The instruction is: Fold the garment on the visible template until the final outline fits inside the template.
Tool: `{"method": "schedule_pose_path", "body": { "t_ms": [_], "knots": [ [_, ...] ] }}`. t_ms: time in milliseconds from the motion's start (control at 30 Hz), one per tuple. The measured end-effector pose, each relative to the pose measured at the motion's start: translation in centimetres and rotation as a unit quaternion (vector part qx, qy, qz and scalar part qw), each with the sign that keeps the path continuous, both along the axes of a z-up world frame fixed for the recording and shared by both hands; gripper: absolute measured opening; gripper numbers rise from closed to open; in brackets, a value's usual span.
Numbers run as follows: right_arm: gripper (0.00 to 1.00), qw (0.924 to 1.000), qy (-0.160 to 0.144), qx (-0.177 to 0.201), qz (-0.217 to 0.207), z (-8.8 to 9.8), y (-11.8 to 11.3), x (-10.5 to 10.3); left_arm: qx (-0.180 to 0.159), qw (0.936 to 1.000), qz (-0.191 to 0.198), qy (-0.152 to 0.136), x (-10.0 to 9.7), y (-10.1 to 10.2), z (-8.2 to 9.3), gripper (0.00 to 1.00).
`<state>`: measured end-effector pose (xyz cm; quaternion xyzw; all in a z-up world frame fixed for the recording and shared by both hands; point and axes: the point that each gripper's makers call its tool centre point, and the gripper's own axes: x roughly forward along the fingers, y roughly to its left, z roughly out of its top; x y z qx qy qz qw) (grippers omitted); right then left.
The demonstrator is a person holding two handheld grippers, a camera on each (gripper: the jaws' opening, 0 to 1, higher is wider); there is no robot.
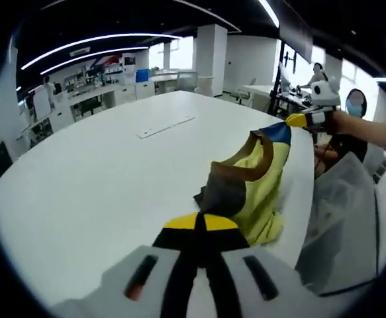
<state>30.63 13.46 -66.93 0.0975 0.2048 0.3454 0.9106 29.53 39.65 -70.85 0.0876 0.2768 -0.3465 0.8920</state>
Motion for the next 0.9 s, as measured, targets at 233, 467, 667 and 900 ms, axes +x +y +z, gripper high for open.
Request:
{"method": "schedule_pose_path", "body": {
  "t_ms": [233,467,667,900],
  "knots": [
    [0.00,0.9993,-0.037,0.006,-0.009,3.7,0.1,0.9,-0.043,0.9982,0.017,-0.037,1.9,-0.3,3.7,0.00],
    [0.00,0.9982,-0.054,0.017,-0.021,5.5,-0.6,1.7,-0.058,0.9969,0.024,-0.048,3.0,-0.6,4.7,0.00],
    [0.00,0.9974,-0.064,0.017,-0.030,6.5,-1.3,2.2,-0.056,0.9968,0.018,-0.055,4.9,-0.2,5.1,0.00],
    [0.00,0.9965,-0.076,0.014,-0.032,8.0,-2.0,2.5,-0.054,0.9964,0.013,-0.064,6.4,-0.3,6.1,0.00]
  ]
}}
